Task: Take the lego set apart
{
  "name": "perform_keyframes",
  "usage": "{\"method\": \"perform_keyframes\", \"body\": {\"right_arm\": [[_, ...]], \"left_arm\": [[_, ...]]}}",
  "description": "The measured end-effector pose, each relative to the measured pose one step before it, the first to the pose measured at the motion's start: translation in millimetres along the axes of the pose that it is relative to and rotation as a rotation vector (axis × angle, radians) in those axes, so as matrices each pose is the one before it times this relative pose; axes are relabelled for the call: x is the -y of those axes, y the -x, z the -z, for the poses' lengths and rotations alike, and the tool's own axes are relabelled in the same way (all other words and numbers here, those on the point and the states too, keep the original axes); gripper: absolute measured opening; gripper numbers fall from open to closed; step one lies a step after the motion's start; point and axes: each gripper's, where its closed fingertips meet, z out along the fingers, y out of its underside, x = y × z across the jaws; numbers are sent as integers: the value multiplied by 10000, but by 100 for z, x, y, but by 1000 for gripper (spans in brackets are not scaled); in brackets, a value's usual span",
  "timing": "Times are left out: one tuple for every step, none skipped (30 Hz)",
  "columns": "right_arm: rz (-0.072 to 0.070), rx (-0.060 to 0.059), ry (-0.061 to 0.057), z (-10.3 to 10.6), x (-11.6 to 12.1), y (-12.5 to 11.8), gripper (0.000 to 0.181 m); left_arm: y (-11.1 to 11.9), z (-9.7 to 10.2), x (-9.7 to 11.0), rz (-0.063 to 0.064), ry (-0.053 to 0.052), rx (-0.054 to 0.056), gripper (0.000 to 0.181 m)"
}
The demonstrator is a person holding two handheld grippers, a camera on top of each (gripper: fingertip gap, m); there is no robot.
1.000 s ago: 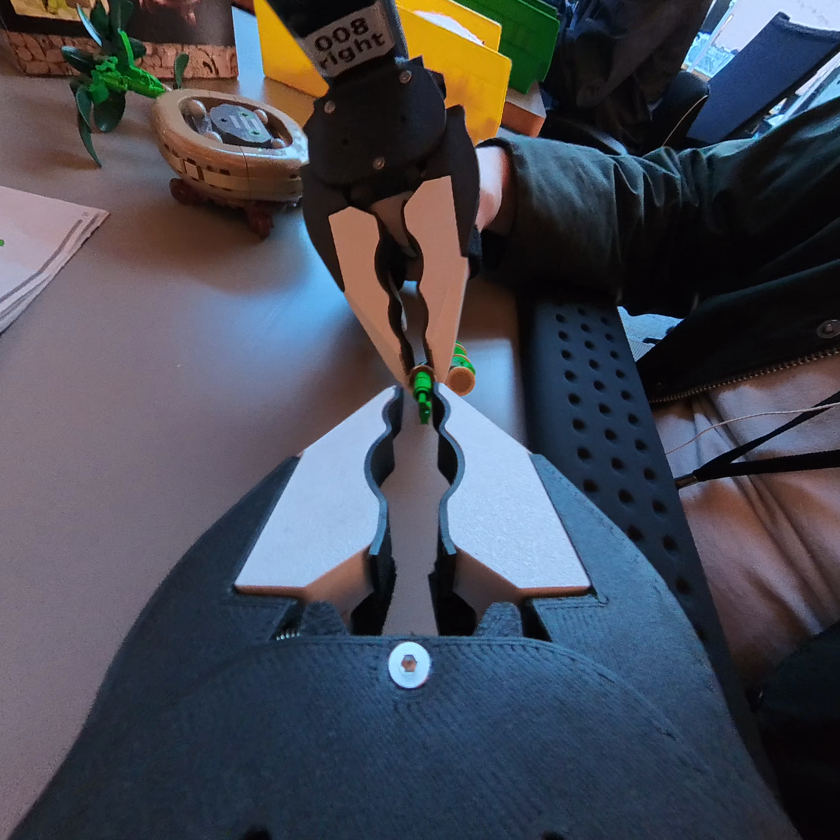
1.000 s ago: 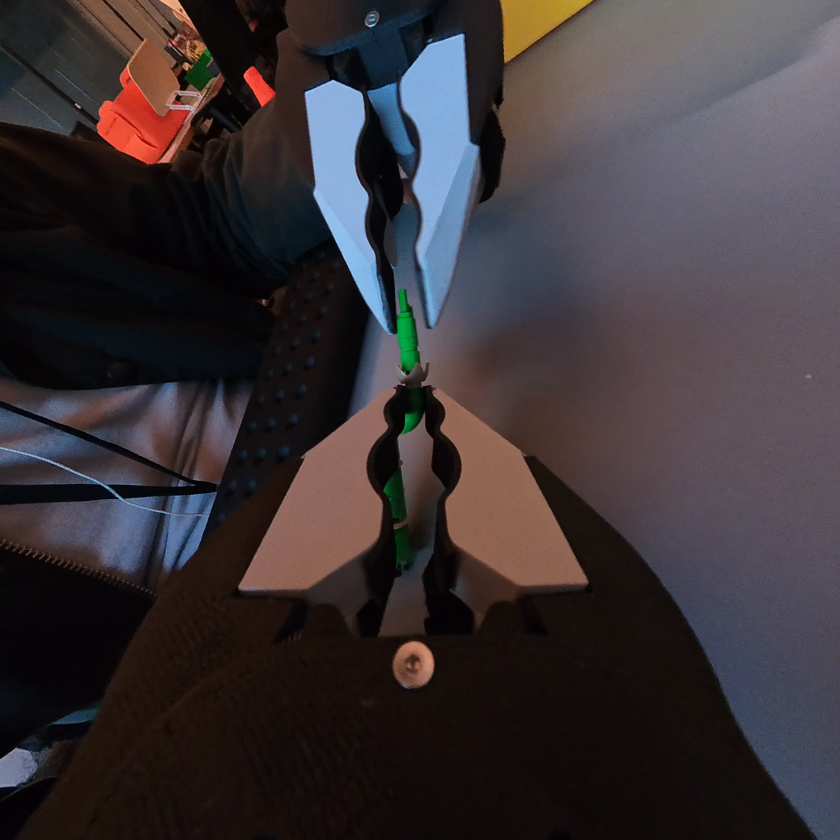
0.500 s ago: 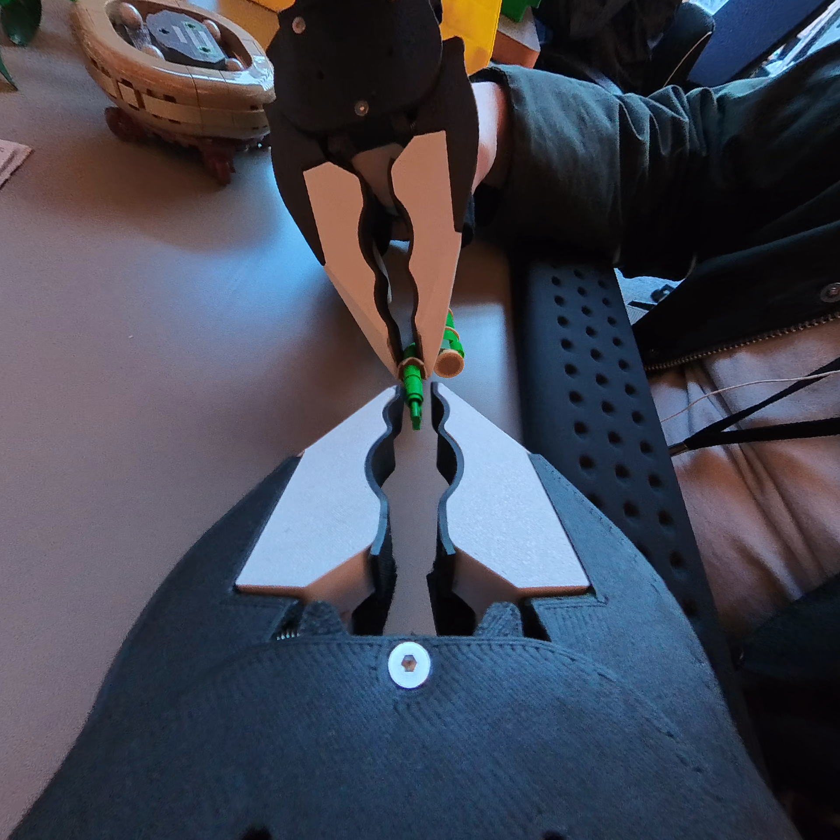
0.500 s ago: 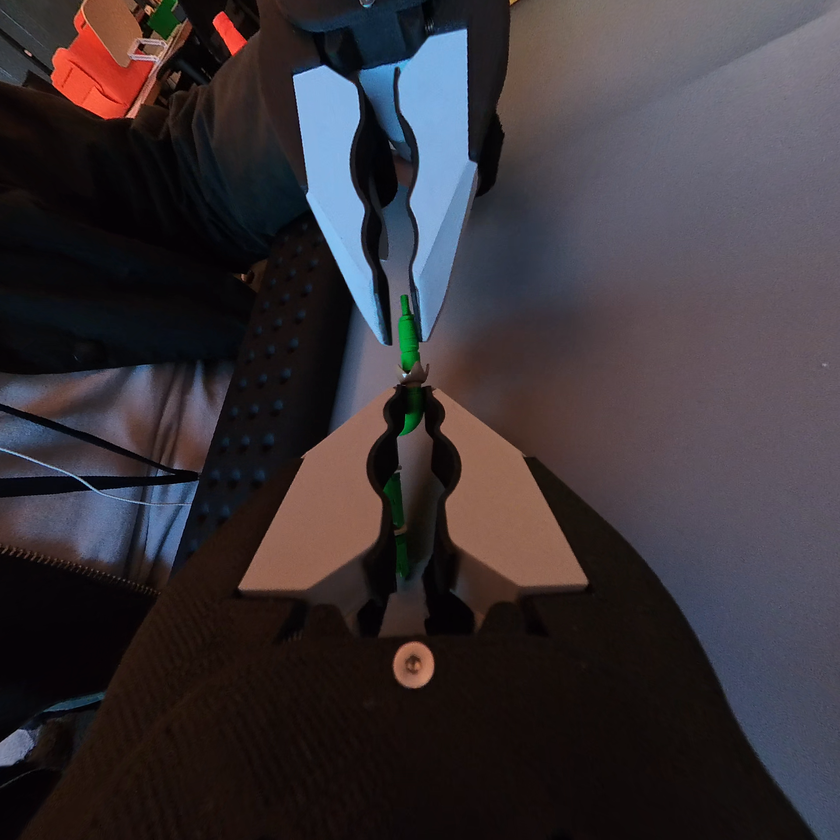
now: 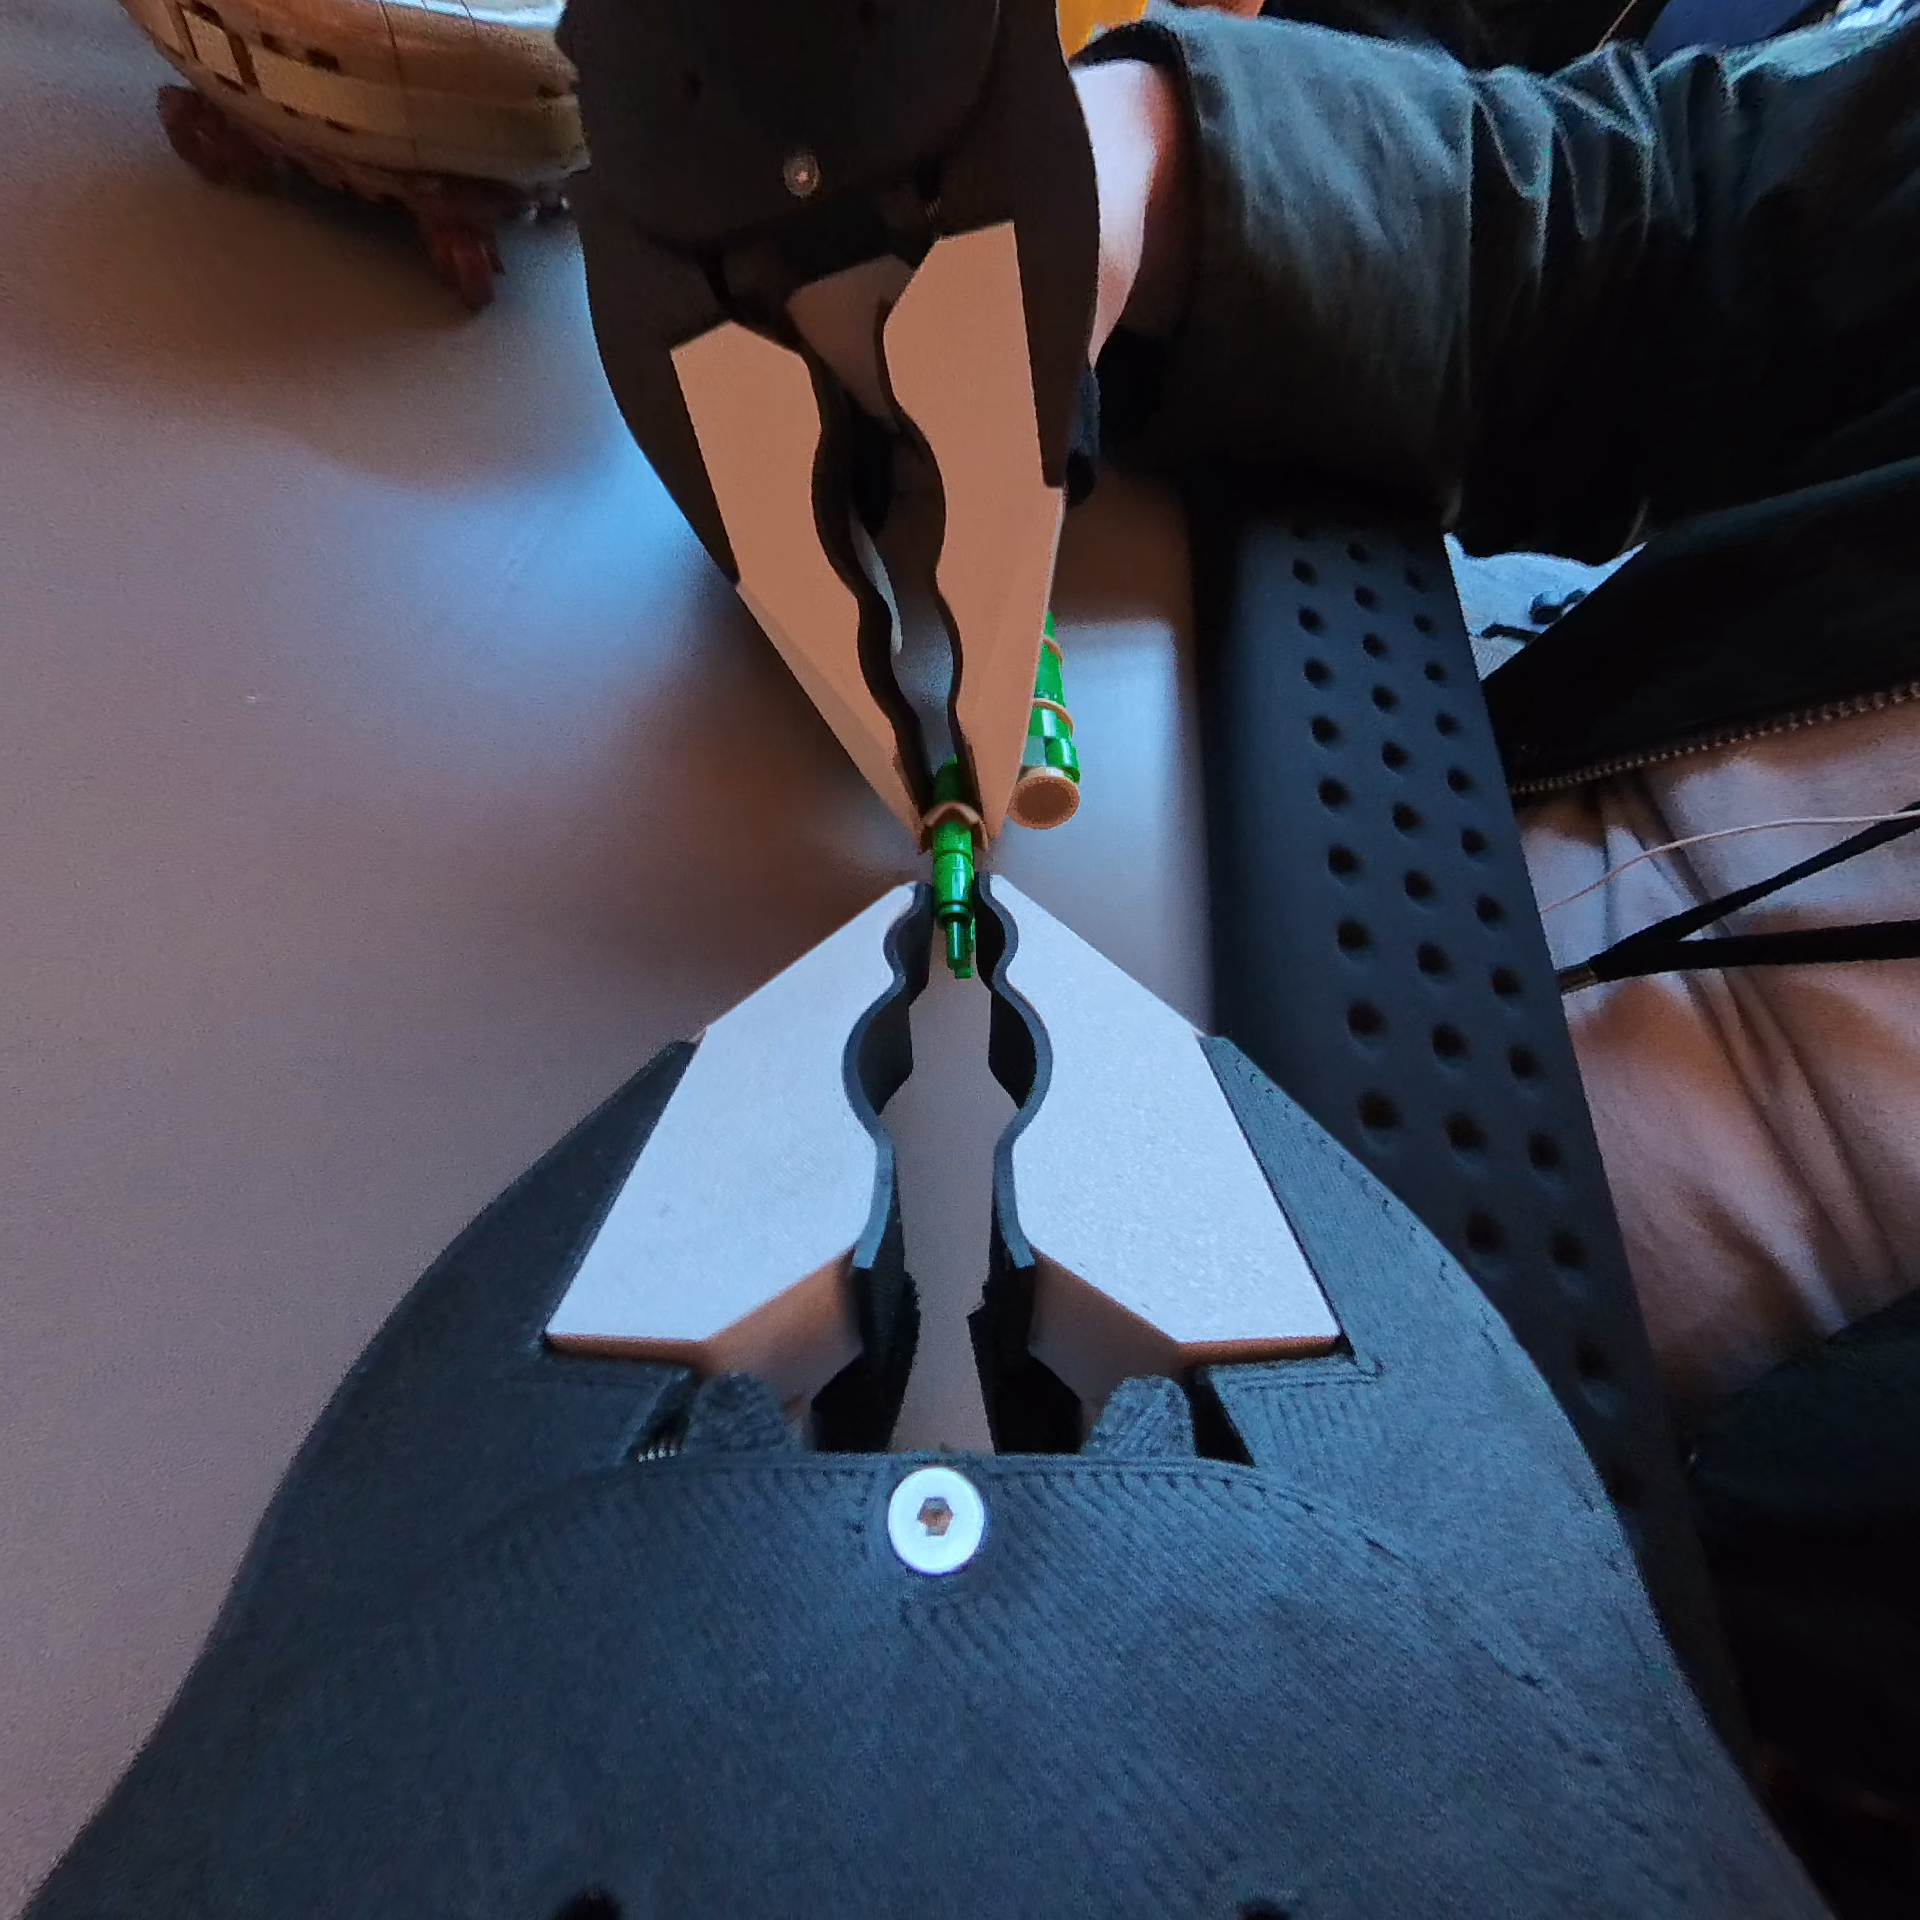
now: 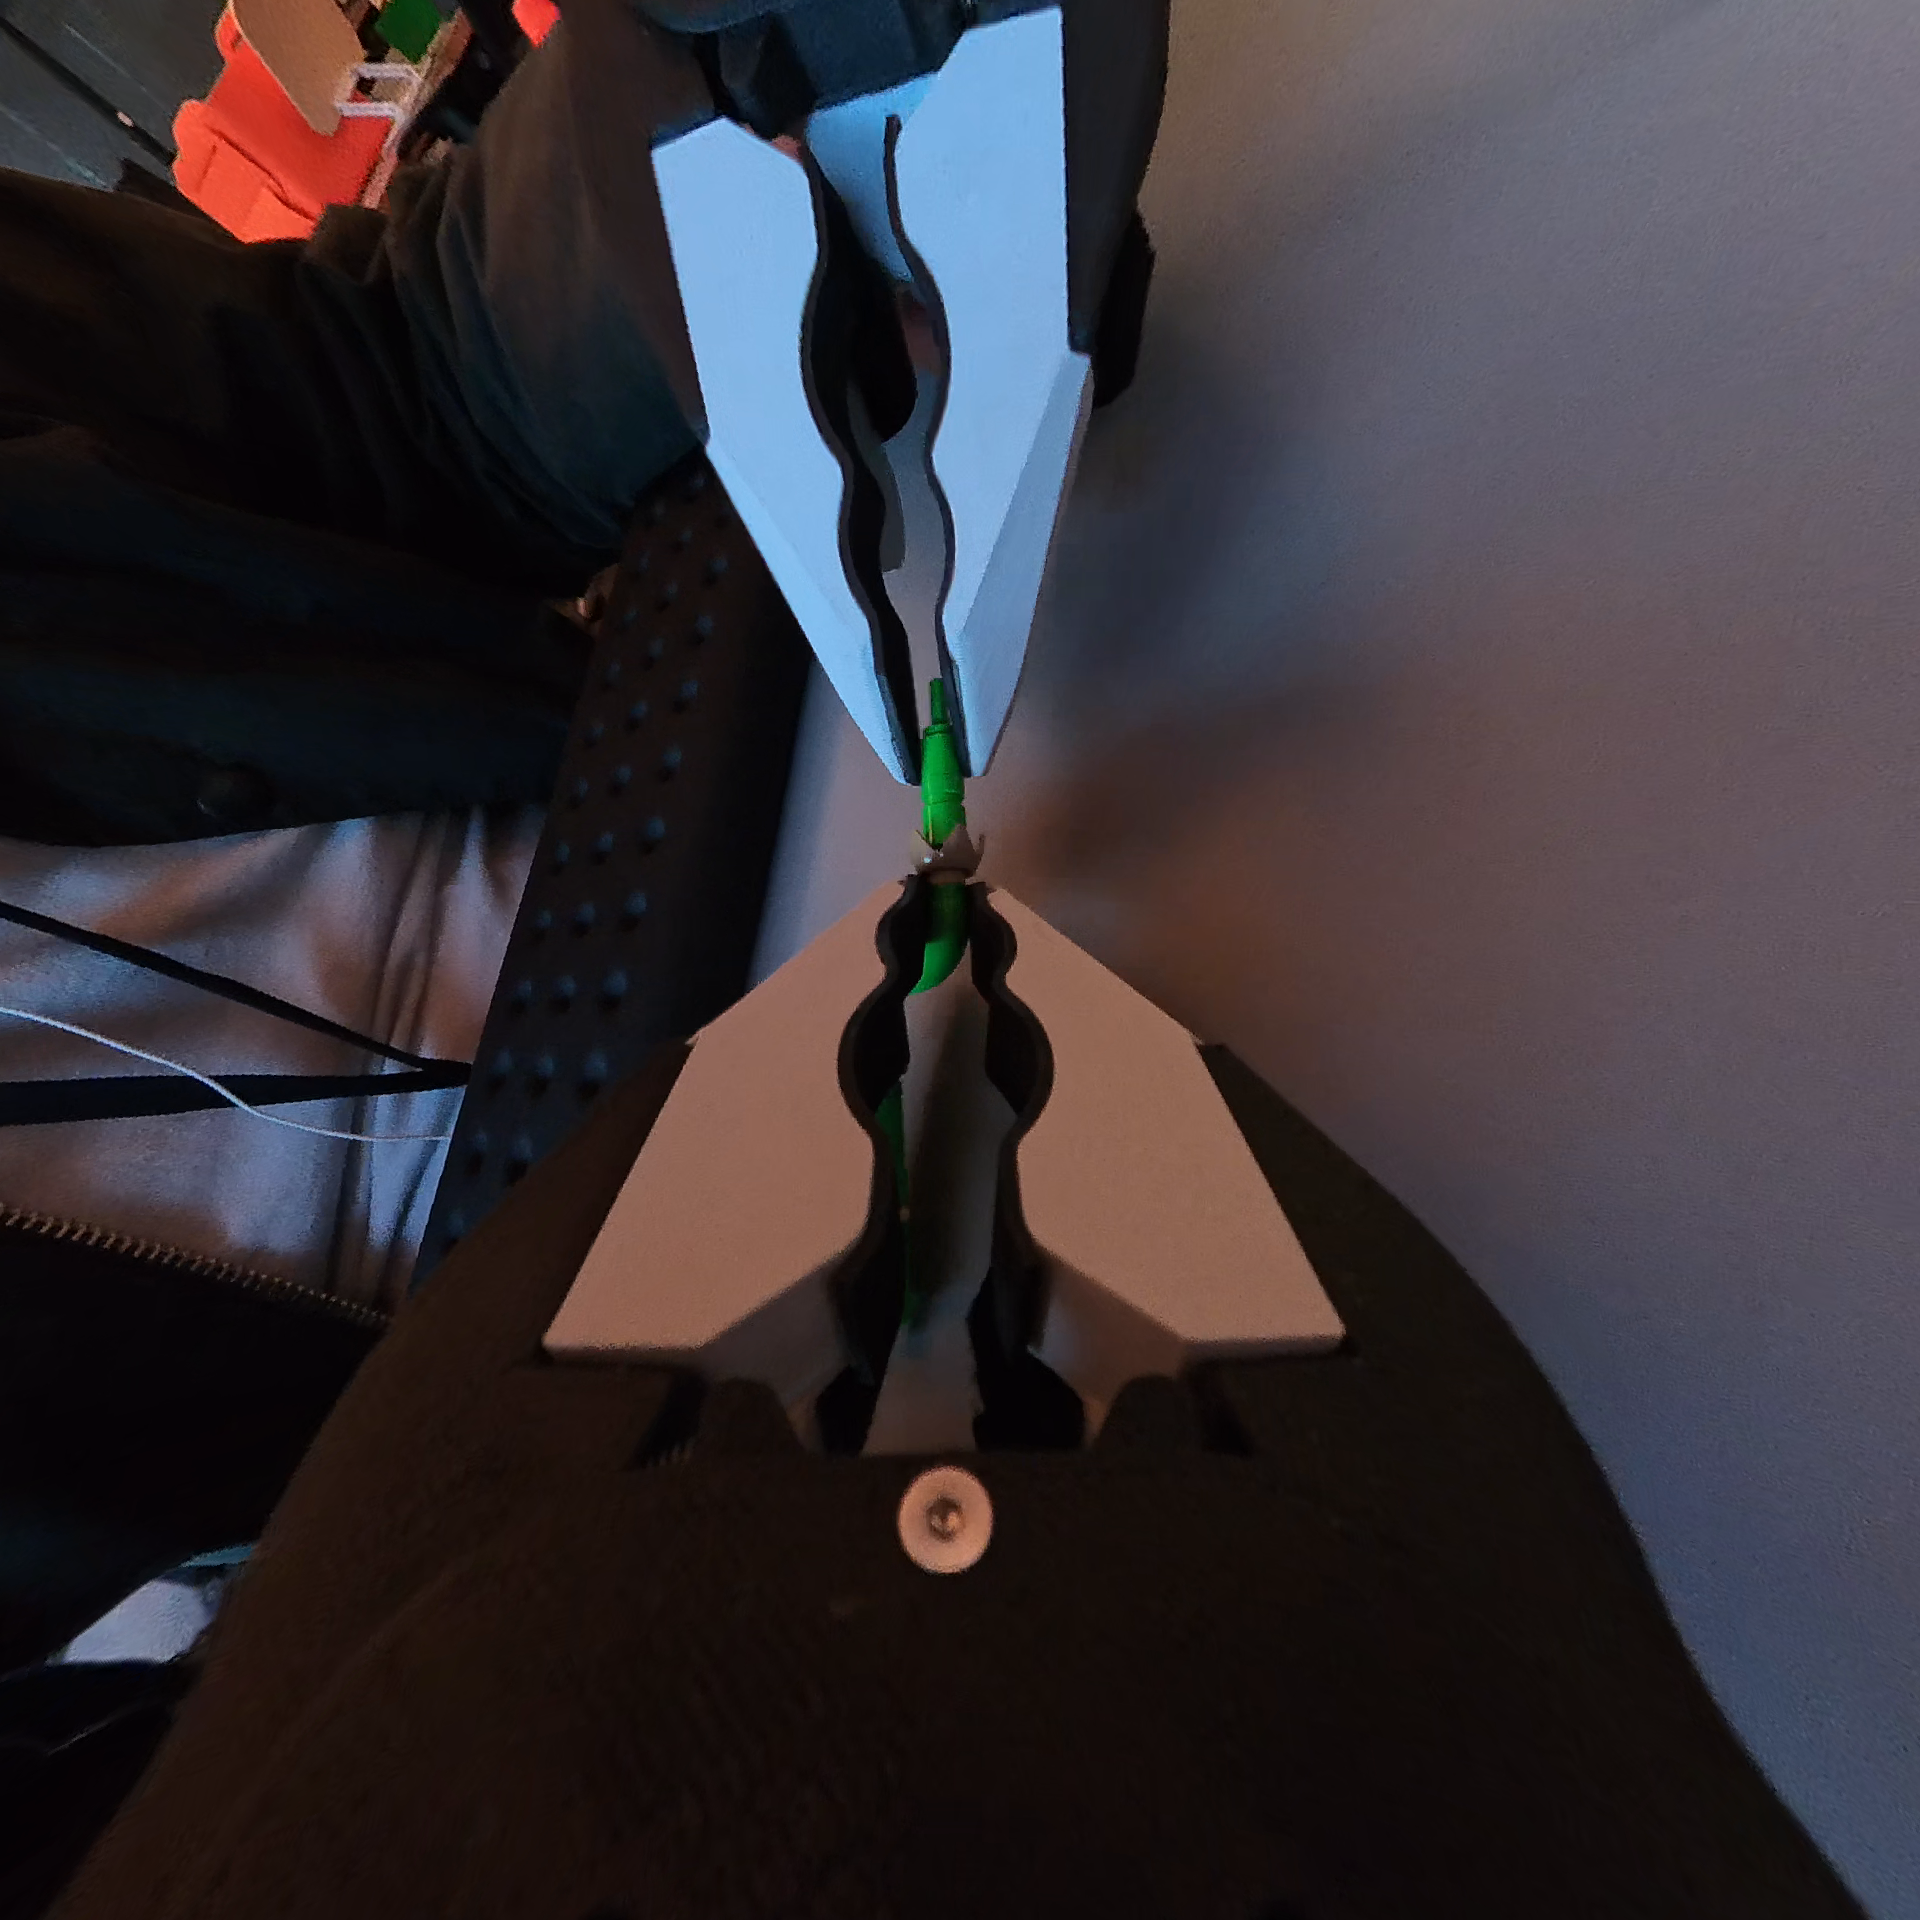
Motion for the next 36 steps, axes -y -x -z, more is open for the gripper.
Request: {"method": "perform_keyframes", "body": {"right_arm": [[-73,-3,93,-80,-87,-53,7],[-57,23,18,-4,-7,-21,7],[-24,15,-49,42,58,-14,7],[0,6,-33,47,42,7,7],[59,-25,18,17,-7,-15,7],[74,-64,31,-9,-24,-68,7],[33,-91,1,-25,-26,-100,7],[7,-53,-9,-19,-22,-80,7],[-51,0,-8,6,0,-52,7],[-63,45,13,-13,-20,-11,7],[-23,37,13,-26,-30,24,8],[7,28,32,-33,-57,43,8],[29,-48,12,-29,-22,-32,8],[42,-21,15,-33,-37,14,8],[-8,16,8,-18,-25,12,8],[-44,20,-24,8,21,-1,8],[-33,34,-12,0,-1,14,8],[-5,26,12,-26,-29,32,8],[4,7,11,-22,-22,4,8],[-22,25,-4,-14,-9,24,8],[-21,22,0,-11,-15,20,8],[-40,23,-5,-7,-11,-2,8],[-42,26,-10,-6,3,10,8],[-19,18,-2,-10,-6,4,8],[-30,19,2,-12,-1,6,8],[-21,31,1,4,-11,15,8],[-34,14,1,-1,0,-6,8],[-5,6,-10,-3,1,6,8],[1,-4,1,1,-1,-7,8],[8,1,17,10,-28,17,8],[-35,18,126,100,-243,-3,8],[-193,98,-123,337,-94,29,8],[-186,67,-126,332,-37,-58,7],[-75,109,-33,83,20,61,7],[-34,83,112,-61,-71,49,7],[-72,57,5,-18,41,9,7]], "left_arm": [[22,-82,-181,-109,123,79,6],[33,-10,-20,-98,17,61,6],[32,46,75,-26,-54,25,6],[24,47,83,55,-56,-22,6],[6,17,10,65,-7,-35,6],[39,-19,-57,13,38,3,6],[71,-9,-109,-60,72,61,6],[58,-8,-109,-104,62,74,6],[64,-1,-68,-54,30,48,6],[19,9,-22,32,11,-9,6],[-20,13,-49,70,15,-50,6],[-48,-7,-47,59,18,-57,6],[10,4,-67,21,29,-5,6],[-23,-2,-59,8,15,-21,6],[-20,-12,-28,21,10,-25,6],[13,17,-11,18,-2,-3,6],[-17,20,-7,24,-9,-21,6],[-42,14,-40,8,4,-22,6],[-24,-1,-48,-4,20,-10,6],[-29,6,-34,-6,12,-12,6],[-18,19,-20,6,12,-16,6],[-5,8,-16,12,4,-6,6],[-6,22,-24,9,0,-7,6],[-5,19,-4,8,-3,-11,6],[-9,19,-17,3,4,-4,6],[-22,8,-13,-2,4,-9,6],[14,26,-25,0,11,4,6],[-12,29,-29,8,0,-11,6],[1,73,-42,14,1,-7,6],[6,113,-119,7,51,0,6],[225,296,-641,-8,315,122,6],[620,743,-1177,-25,387,329,6],[-87,1119,-401,325,-357,-199,6],[-774,1128,-108,459,-463,-674,6],[-347,1006,311,277,-596,-238,6],[-124,751,400,-87,-471,67,6]]}}
